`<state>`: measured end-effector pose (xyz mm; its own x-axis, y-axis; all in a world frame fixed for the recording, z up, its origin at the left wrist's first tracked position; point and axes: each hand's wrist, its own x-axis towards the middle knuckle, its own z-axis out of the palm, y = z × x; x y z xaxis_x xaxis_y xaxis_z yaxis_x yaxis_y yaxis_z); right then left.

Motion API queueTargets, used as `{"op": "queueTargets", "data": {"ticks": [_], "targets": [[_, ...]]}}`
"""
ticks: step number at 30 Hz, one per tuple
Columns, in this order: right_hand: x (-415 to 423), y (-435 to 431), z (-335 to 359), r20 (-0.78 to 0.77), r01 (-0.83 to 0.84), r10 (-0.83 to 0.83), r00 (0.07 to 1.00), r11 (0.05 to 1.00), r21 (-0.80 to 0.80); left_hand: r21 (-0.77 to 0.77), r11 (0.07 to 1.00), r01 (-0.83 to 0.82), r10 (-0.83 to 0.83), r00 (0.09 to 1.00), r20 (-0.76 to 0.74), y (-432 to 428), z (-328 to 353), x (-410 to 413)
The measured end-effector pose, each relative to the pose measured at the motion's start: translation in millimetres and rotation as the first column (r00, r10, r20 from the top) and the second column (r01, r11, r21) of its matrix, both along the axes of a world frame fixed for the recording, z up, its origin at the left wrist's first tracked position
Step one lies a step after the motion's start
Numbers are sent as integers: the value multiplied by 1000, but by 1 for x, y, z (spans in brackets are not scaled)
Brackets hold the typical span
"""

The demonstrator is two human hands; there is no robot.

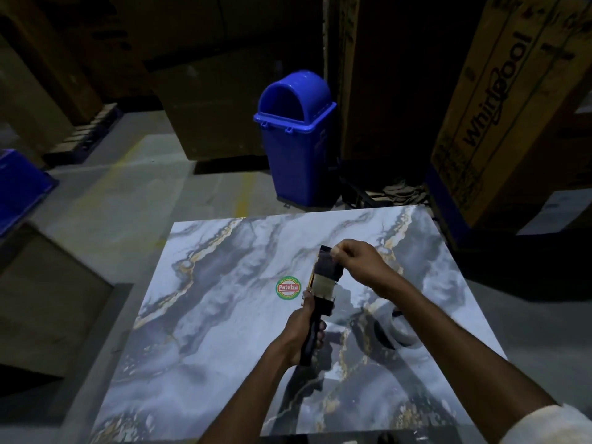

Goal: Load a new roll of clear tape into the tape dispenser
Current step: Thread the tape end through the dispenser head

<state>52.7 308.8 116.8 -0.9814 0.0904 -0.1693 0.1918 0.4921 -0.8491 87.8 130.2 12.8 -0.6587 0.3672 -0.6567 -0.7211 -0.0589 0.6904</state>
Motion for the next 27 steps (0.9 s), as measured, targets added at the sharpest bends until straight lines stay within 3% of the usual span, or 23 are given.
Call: {"op": "queueTargets", "data": {"ticks": [5,12,16,27], "targets": [[21,-26,-1,-284,-57,144,948,954,295,-5,997,-73,73,995,74,-4,0,-6],[38,-44,-4,-464,-42,183,867,954,298,-44,993,-112,114,993,33,-12,-4,-16],[31,-48,13,-401,-107,216,890,955,277,-56,996,-72,73,997,11,-10,-3,-14],[-45,8,34,-56,12,-11,998,1000,25,-66,998,16,-21,996,-83,-10,-6,2]]}}
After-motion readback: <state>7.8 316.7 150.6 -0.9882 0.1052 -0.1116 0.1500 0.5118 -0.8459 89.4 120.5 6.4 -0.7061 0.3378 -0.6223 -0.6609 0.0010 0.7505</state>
